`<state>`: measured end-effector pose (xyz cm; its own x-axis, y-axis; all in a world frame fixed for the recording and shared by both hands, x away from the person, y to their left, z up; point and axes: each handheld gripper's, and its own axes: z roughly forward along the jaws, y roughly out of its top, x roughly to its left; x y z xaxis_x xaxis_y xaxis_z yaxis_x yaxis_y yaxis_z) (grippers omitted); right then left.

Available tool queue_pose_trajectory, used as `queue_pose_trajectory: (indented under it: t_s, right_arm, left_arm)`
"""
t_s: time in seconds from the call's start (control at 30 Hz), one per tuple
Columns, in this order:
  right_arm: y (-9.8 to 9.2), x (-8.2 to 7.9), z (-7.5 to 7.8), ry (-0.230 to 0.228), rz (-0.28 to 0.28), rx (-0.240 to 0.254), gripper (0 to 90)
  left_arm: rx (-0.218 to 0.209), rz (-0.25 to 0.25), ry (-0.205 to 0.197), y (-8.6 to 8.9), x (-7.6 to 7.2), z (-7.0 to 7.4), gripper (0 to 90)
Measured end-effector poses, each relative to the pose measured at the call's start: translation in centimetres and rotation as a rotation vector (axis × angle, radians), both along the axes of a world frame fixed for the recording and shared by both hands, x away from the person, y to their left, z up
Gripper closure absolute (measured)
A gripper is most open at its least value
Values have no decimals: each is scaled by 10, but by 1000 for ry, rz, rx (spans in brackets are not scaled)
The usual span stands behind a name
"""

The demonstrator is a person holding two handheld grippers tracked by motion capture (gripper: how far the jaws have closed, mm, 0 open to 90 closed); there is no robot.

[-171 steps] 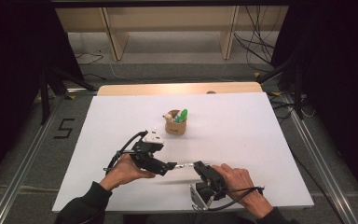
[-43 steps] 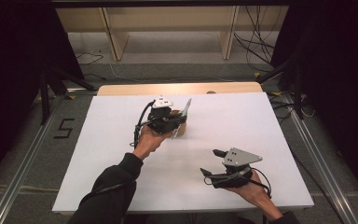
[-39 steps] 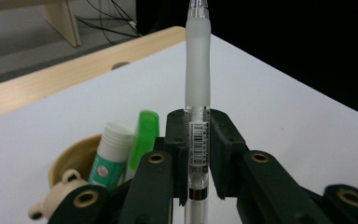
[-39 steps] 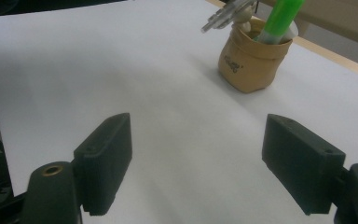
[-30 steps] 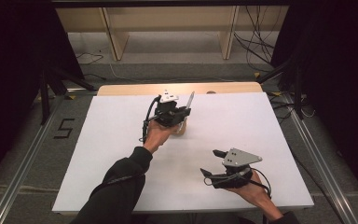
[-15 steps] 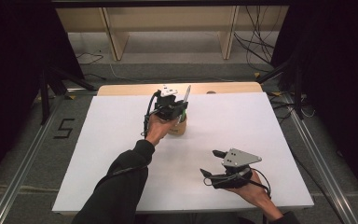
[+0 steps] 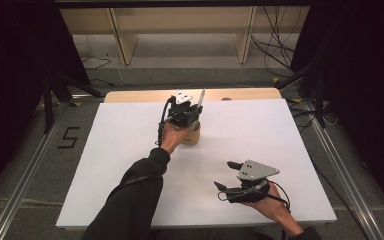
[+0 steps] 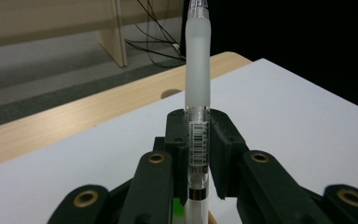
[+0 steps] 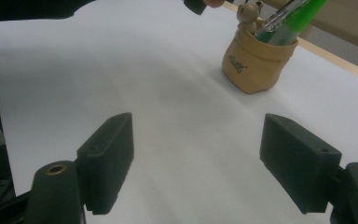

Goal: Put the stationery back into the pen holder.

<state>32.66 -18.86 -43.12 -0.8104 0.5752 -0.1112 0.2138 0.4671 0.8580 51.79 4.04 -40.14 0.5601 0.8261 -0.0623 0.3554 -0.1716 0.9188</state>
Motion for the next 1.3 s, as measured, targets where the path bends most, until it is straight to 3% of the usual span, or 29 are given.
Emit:
queue_pose_trajectory:
  t_s: [0.53, 0.6, 0.83, 1.0, 1.17, 1.3]
  right_arm:
    - [3, -2, -2, -11, 22, -19, 278]
    - [3, -2, -2, -13, 31, -21, 278]
    - [4, -3, -2, -19, 36, -25, 283]
    - [4, -3, -2, -25, 40, -26, 285]
    - [4, -4, -2, -25, 47, -28, 288]
    - [4, -4, -2, -28, 51, -30, 288]
  left_arm:
    - [-22, 22, -12, 6, -2, -5, 776]
    - [-14, 28, -22, 7, -4, -5, 776]
    - [-57, 47, -42, 6, -5, -10, 776]
    - [-48, 58, -59, 2, -7, -12, 775]
    - [-73, 79, -73, 2, -9, -15, 774]
    - [-60, 75, -93, 4, -13, -16, 772]
